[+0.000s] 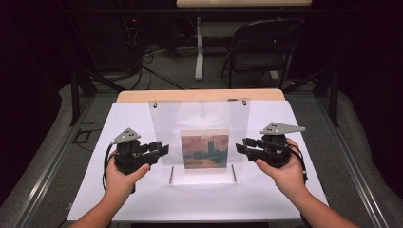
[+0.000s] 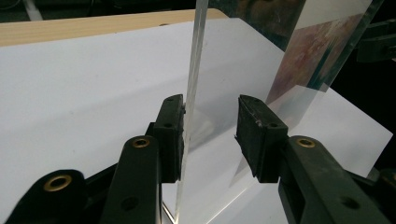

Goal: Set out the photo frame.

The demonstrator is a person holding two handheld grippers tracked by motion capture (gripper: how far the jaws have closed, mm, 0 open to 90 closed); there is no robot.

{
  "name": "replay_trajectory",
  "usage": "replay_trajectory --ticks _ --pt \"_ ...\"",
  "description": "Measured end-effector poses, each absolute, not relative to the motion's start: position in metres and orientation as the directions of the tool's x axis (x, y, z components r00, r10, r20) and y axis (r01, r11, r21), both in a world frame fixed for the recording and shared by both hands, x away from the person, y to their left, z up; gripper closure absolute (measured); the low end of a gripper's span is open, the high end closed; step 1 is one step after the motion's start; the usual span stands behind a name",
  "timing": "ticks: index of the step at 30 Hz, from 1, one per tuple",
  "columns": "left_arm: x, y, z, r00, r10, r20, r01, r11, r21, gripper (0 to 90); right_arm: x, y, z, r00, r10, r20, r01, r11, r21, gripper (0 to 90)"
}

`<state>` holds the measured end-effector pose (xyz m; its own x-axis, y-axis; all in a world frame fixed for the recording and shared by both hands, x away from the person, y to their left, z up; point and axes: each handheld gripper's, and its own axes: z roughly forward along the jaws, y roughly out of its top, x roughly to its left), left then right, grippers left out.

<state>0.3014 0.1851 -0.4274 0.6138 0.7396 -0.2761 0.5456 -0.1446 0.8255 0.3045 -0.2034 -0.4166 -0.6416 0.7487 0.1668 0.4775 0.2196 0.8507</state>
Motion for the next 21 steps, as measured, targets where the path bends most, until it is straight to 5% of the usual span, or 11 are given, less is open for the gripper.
replay_trajectory --ticks 21 --pt "0.293 0.196 -0.433 0.592 0.781 -0.198 0.487 -0.151 0.861 36.4 0.305 -0.201 -0.424 -0.658 0.74 0.136 0.442 0.234 0.866 39.5"
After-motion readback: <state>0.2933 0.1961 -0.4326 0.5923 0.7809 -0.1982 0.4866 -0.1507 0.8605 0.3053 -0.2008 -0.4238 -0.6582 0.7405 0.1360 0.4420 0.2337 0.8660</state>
